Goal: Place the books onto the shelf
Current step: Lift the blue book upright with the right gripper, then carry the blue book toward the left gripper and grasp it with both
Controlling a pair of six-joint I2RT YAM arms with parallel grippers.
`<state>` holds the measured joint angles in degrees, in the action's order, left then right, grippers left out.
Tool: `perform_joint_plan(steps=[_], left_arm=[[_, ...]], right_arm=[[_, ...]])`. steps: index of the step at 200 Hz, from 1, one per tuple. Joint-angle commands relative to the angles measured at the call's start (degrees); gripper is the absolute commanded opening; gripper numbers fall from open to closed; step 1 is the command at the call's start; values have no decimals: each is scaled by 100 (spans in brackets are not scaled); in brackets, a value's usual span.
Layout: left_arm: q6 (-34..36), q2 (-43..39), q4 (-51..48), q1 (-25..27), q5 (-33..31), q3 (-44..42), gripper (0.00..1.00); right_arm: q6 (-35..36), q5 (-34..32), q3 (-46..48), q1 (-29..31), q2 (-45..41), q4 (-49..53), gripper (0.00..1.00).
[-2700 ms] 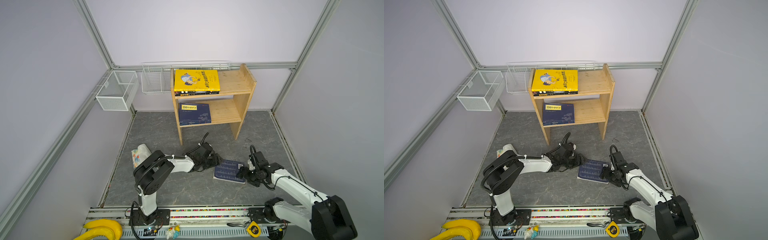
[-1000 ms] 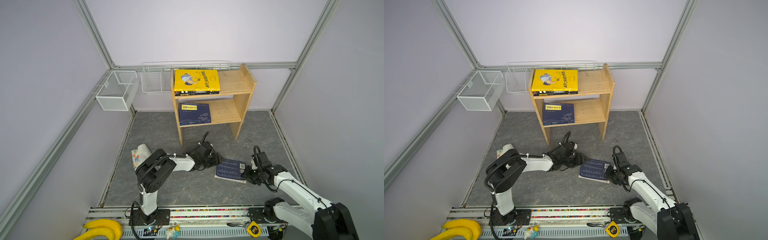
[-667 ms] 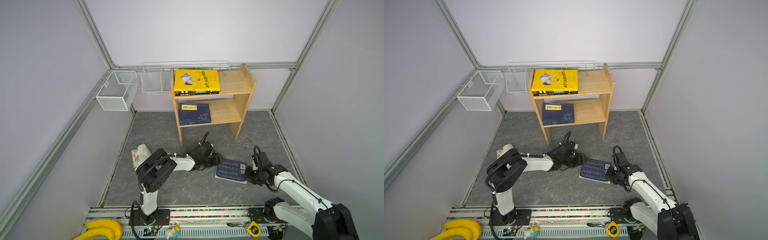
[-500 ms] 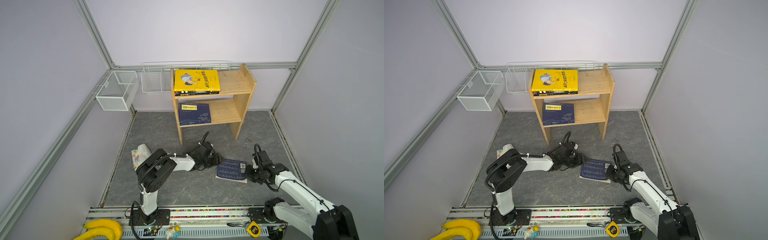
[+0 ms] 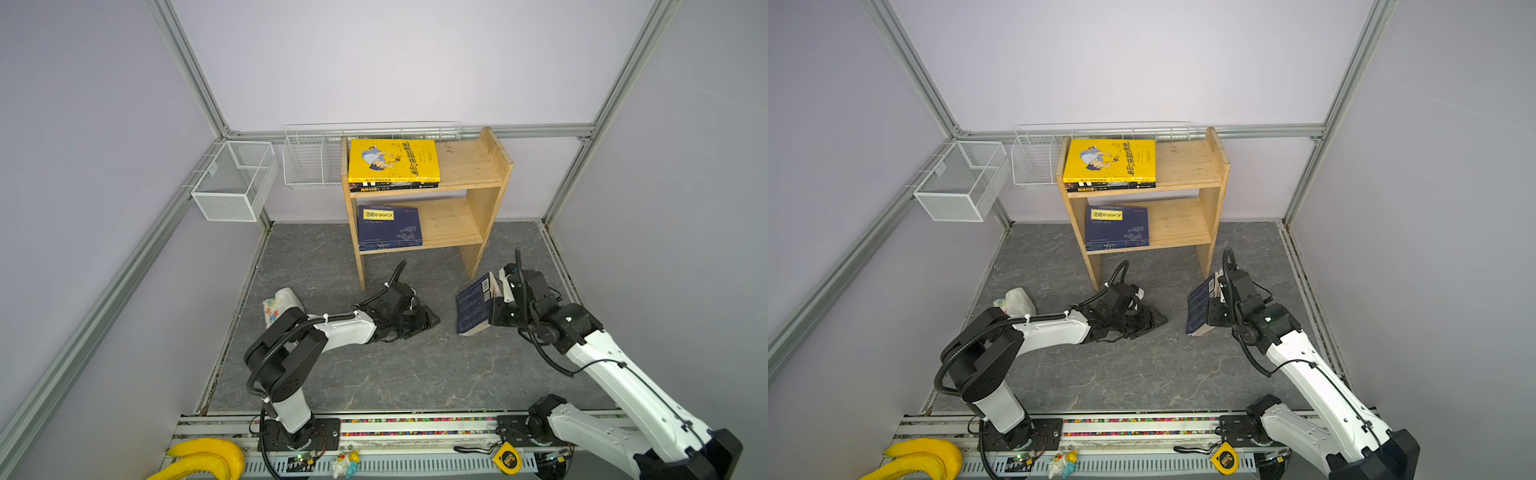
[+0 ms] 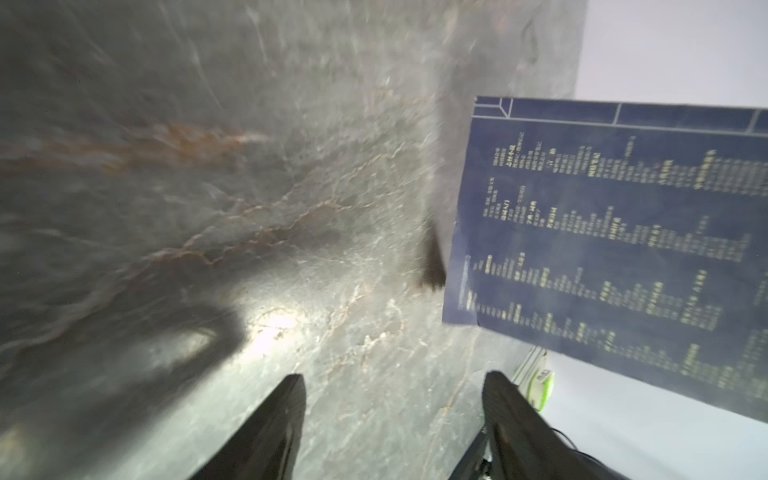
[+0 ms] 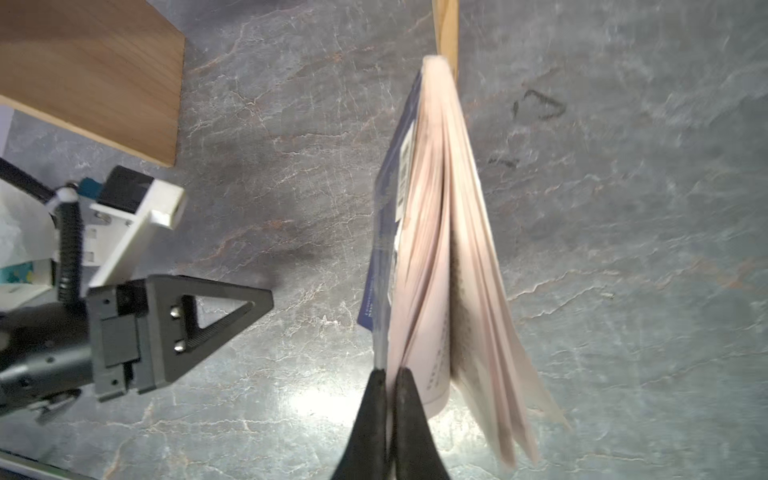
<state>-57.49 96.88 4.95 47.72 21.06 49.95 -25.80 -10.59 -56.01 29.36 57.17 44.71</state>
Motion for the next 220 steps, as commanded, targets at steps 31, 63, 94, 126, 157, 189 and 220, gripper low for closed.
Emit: perform_joint_plan(steps=[31,63,94,126,157,189,220], left_arm=[[-411,-624,202,-282,-33,-572,69],[-896,-946,581,-571,-172,-1232,69],[-1533,-1228,1596,-906,-5,-1952,69],[-1872,-1730,1833,-1026,-27,-2307,74],[-2141,-2225,1758,-1205,-59,-2358,79],[-2562,-2552,1943,-1512,178,-2389,82],[-2888,-2690,1901,-1668,521,-2311,85]], right_arm=[[1043,-1408,-666,1247,887,391,7],[959,-1670,-826,2108,1924,336,7],[975,-1677,-1123,2479,2380,108,6],[1272,-1367,-1259,2648,2533,-15,7],[1747,-1213,-1408,2916,2780,-38,7],[2333,-1093,-1591,3077,2958,-78,7],[2723,-978,-1663,3200,2995,-76,8]])
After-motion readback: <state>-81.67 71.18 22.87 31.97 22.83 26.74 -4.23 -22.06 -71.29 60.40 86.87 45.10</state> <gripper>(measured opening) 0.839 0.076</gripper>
